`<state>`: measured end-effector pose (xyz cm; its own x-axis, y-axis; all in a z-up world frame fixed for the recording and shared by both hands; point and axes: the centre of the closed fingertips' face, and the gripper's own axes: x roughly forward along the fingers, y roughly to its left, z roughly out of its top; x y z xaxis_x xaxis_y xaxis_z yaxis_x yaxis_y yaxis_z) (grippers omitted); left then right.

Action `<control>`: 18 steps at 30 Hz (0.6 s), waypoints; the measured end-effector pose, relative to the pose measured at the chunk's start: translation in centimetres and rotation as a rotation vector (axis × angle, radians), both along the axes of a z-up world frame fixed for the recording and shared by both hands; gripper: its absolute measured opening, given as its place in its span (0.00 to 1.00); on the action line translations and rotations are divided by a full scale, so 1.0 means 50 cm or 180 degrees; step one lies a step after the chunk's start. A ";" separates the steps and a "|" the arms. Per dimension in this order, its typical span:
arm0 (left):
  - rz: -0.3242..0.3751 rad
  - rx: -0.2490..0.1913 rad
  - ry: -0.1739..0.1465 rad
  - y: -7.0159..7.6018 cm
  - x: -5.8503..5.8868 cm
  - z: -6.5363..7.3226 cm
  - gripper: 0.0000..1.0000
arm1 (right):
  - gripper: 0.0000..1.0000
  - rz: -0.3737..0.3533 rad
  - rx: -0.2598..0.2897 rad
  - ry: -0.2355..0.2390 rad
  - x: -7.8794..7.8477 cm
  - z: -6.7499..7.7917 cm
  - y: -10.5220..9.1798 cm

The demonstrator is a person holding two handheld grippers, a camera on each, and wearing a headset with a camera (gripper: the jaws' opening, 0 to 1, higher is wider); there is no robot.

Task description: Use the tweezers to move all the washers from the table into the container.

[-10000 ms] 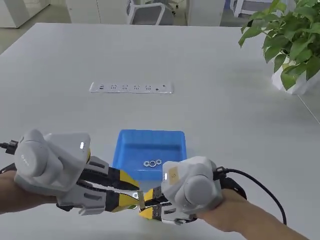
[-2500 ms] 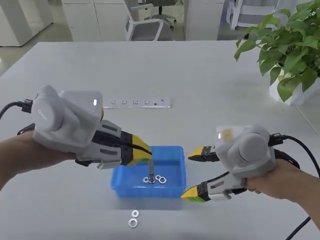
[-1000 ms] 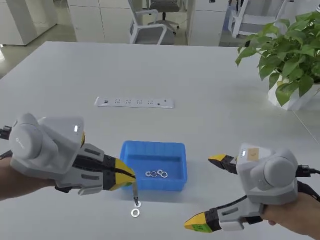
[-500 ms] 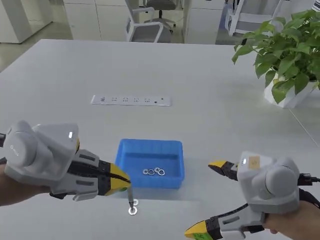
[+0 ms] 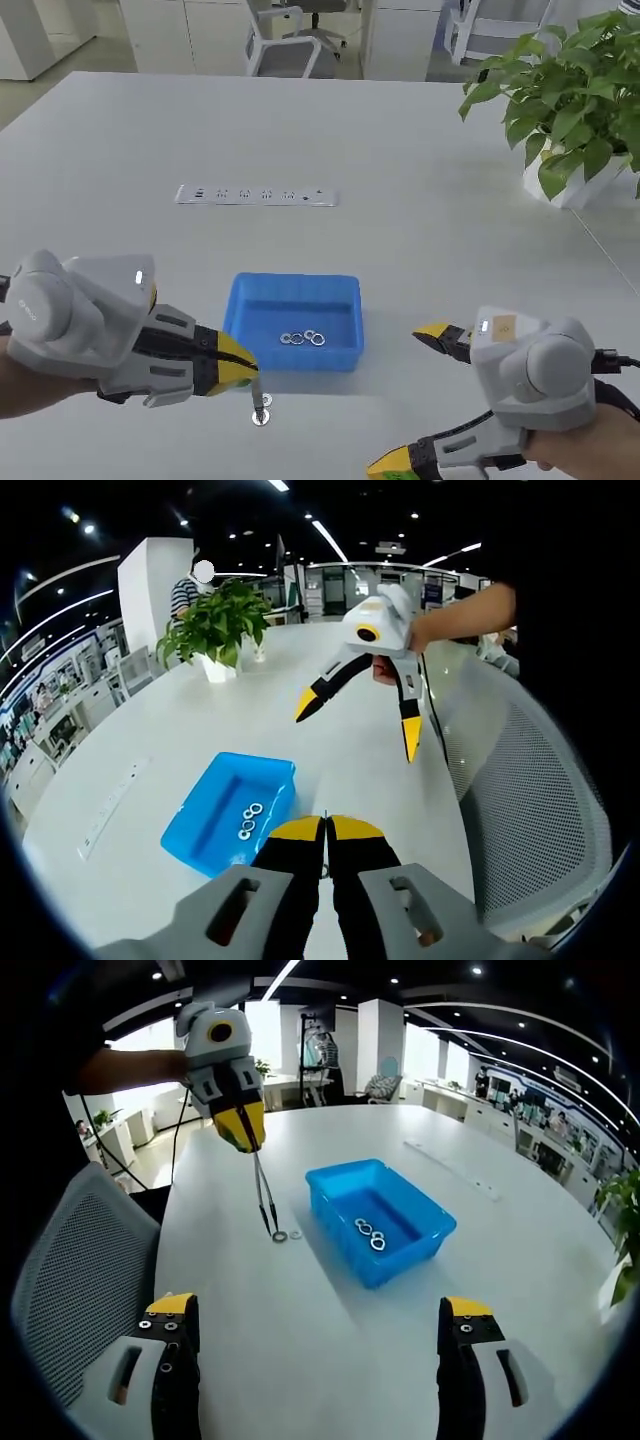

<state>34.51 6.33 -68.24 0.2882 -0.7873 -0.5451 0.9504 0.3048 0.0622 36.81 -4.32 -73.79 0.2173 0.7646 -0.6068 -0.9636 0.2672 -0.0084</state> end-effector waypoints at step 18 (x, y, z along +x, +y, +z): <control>-0.0005 0.0021 0.0034 -0.002 0.001 -0.019 0.05 | 0.98 0.0000 -0.0023 0.0040 -0.002 -0.011 -0.001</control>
<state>34.55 6.22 -69.16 0.2811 -0.7841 -0.5534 0.9515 0.3029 0.0541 36.69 -4.39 -74.33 0.2096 0.7601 -0.6150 -0.9637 0.2670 0.0016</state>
